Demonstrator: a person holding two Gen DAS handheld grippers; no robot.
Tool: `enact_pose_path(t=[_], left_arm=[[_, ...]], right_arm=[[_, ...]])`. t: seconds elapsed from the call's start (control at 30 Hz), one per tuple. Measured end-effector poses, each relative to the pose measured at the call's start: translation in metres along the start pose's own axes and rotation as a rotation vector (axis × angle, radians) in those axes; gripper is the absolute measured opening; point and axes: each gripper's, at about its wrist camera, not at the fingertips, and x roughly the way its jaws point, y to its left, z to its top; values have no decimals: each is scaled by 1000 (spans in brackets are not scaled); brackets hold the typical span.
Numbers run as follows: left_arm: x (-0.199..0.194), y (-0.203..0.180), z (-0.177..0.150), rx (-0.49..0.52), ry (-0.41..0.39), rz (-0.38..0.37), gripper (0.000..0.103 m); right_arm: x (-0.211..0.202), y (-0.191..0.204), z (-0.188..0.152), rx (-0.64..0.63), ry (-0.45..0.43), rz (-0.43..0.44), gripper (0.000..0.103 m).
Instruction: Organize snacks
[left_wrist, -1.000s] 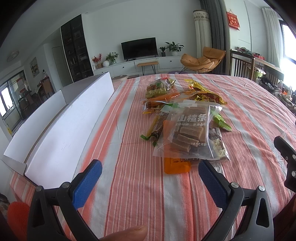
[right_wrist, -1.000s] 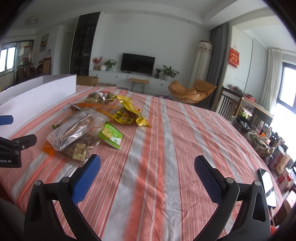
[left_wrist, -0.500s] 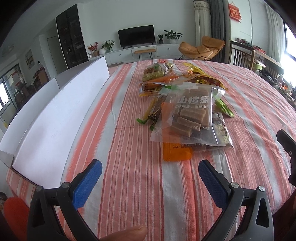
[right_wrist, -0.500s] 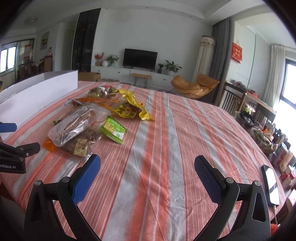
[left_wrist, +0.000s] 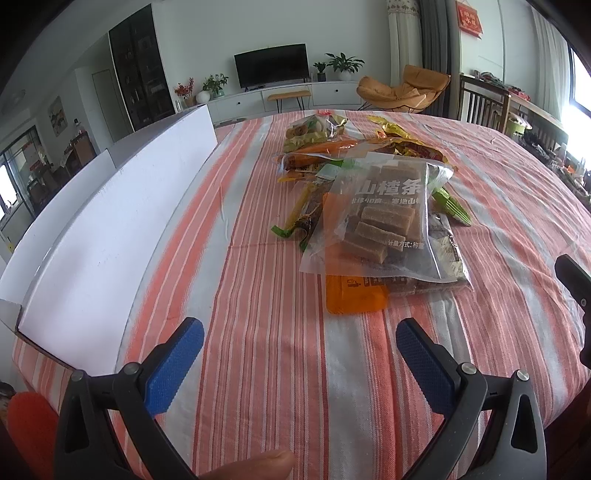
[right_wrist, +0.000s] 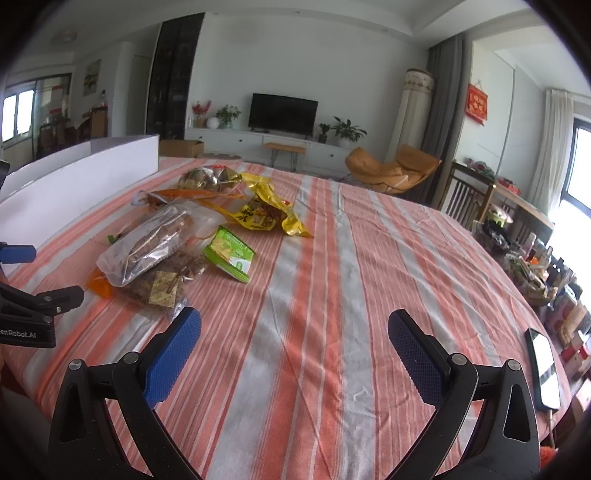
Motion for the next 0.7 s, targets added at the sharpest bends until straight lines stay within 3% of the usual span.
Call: enact_pose_path(t=[0.4, 0.7], left_arm=[[12, 3, -3, -17, 43, -14, 103], [25, 7, -5, -18, 93, -4, 103]], right_arm=[[7, 0, 0, 1, 25, 18, 102], [22, -27, -6, 151, 119, 52, 102]])
